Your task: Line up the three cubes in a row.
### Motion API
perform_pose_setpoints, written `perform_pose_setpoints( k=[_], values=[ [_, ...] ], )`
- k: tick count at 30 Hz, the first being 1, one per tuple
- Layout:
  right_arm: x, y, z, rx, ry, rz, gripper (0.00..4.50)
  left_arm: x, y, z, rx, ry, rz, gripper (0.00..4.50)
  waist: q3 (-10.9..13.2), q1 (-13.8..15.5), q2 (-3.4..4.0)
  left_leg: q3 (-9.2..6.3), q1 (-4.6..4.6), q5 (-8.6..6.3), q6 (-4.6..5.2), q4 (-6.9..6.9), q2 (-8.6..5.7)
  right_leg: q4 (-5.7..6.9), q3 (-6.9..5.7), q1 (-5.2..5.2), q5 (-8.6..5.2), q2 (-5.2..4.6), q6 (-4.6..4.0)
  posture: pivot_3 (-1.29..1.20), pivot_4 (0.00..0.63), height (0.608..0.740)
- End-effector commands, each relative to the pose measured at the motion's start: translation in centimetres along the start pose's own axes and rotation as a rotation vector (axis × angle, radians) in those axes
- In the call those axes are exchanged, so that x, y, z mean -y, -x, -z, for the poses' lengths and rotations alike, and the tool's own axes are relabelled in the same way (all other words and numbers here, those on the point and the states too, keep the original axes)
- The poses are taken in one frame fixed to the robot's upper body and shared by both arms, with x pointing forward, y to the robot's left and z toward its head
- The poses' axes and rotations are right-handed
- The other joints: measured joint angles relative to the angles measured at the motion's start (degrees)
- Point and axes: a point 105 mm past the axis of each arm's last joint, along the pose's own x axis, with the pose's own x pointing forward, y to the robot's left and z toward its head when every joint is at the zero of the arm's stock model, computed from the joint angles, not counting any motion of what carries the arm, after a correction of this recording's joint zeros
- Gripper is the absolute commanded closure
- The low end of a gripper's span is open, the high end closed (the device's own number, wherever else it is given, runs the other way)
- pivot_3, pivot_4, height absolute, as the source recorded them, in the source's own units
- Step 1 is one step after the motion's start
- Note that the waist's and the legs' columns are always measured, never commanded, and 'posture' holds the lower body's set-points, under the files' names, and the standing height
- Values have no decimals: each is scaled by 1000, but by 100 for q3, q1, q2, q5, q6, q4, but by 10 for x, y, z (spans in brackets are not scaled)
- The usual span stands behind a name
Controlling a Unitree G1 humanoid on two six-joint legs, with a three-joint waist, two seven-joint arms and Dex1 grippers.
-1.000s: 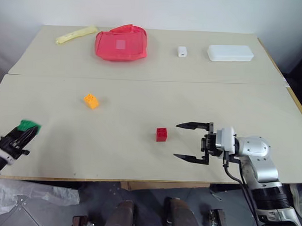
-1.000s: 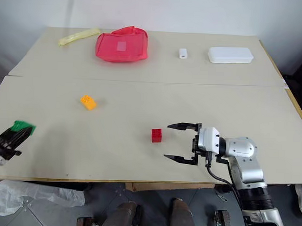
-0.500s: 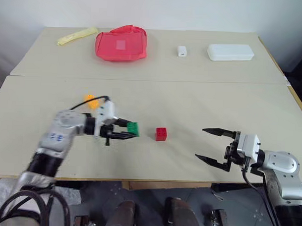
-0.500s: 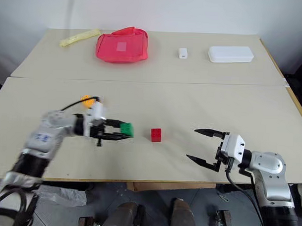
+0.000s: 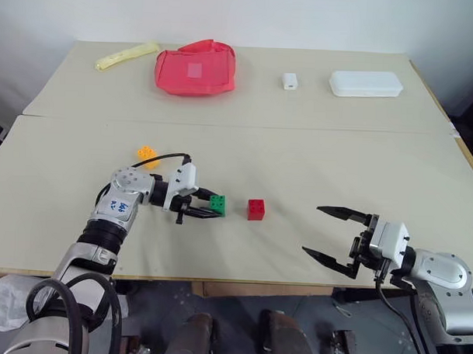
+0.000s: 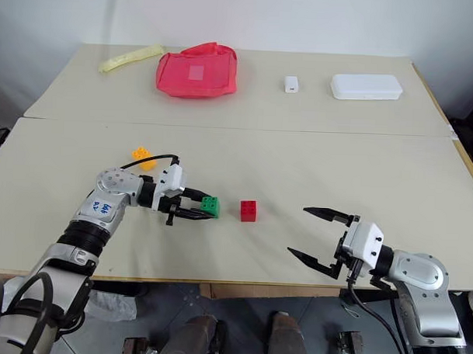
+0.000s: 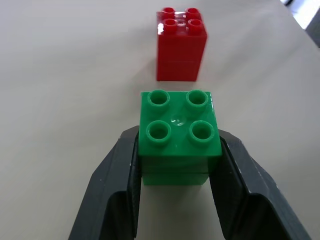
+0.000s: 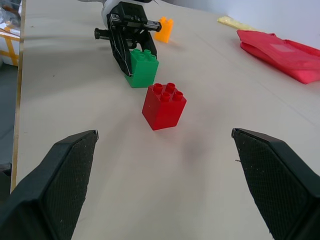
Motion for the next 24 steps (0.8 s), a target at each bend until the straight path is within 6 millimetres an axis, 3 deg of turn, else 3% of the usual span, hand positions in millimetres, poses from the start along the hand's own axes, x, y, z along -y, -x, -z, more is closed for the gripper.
perform_pose_setpoints(
  k=[1, 4, 9, 13, 16, 20, 23, 24],
  values=[
    [4, -2, -8, 32, 27, 7, 0, -2, 11, 4, -37, -8, -8, 2997, 0, -6, 0, 0, 1, 0, 0, 0, 0, 1, 0, 0, 0, 0, 0, 0, 150, 740],
    [4, -5, -6, 34, 28, 2, 0, 3, 10, 5, -49, -4, 32, 2997, 0, -10, 0, 1, 1, 0, 0, 0, 4, 1, 0, 0, 0, 4, 0, 0, 150, 740],
    [5, -10, -6, 39, 32, -22, 0, -1, 11, -1, -47, -30, 4, 1435, 0, -7, 0, 1, -1, 0, 0, 0, 3, 2, 1, -2, 0, 4, 0, 0, 150, 740],
    [6, -11, -6, 40, 30, -39, 0, -8, 25, -22, 3, -130, -60, 208, 1, 6, -2, -4, -5, 1, 1, 4, 0, 2, -1, -1, 0, -1, 0, 0, 150, 740],
    [6, -12, -6, 47, 26, -51, 0, -6, 42, -38, 48, -177, -86, 208, 2, -9, -2, -5, -5, 0, 1, 5, 2, 1, 0, -2, 1, -23, 1, 0, 150, 740],
    [4, -19, -8, 80, 9, -79, 0, 3, 92, -60, 97, -219, -203, 208, 2, -97, -2, -5, -4, 0, 0, 2, 5, 1, 0, -4, 0, -29, 1, 0, 150, 740],
    [7, -25, -14, 128, -13, -95, 0, 3, 138, -67, 153, -181, -450, 98, 2, -165, -2, -10, -3, 1, -4, -3, 12, 0, 5, -5, -1, -30, -2, 0, 150, 740],
    [11, -30, -18, 154, -21, -80, 0, 5, 158, -59, 165, -144, -559, 98, 2, -173, -2, -11, -2, 2, -5, -3, 12, -1, 7, -4, -1, -31, -2, 0, 150, 740]
  ],
)
